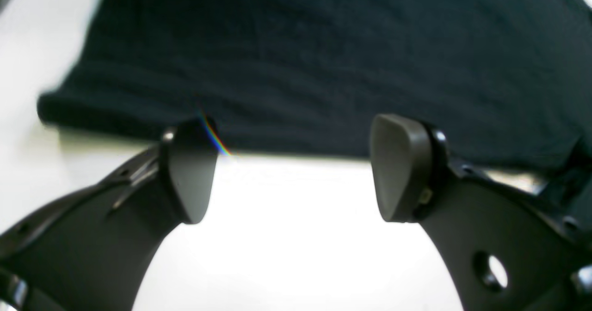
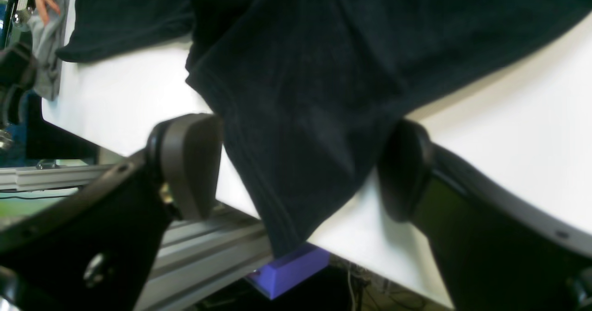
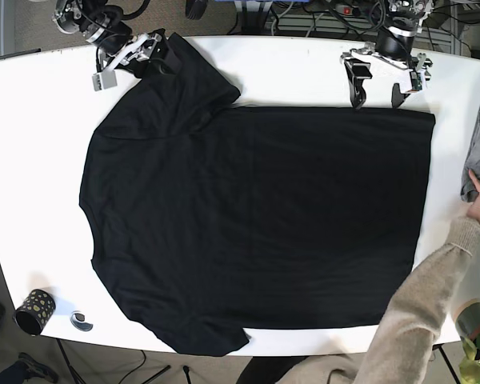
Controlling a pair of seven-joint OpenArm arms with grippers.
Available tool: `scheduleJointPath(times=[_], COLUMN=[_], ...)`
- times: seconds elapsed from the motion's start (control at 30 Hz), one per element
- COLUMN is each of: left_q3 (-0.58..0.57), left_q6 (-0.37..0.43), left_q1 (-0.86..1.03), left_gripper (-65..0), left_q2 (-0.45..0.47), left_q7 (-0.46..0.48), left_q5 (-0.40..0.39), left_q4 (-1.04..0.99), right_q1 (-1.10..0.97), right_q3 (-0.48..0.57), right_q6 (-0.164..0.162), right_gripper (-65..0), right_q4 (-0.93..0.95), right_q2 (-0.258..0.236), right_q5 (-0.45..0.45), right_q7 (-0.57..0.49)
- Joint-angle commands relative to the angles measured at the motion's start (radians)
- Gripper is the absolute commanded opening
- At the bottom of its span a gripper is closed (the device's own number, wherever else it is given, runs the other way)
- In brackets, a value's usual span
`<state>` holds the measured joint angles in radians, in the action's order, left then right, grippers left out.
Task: Fold the T-shirt properly
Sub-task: 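Move both grippers to the black shirt's edge nearest the arms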
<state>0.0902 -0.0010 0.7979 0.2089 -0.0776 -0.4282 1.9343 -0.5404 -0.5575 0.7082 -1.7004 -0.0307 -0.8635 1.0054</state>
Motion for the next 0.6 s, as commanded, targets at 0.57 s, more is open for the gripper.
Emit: scheduleJointPath(times=[0.57], left_q3=[0.069], left_q6=[-0.006], left_q1=[-0.035], left_gripper=[-17.9], left_q2=[-0.002], left_q7=[0.0], left_q5=[-0.007], left_q4=[0.018], right_q1=[-0.027], right_q3=[0.023], right_q6=[-0.01], right_gripper=[-30.8], right_q4=[0.001], right_q2=[0.036], right_q5=[0.117], right_q7=[0.049])
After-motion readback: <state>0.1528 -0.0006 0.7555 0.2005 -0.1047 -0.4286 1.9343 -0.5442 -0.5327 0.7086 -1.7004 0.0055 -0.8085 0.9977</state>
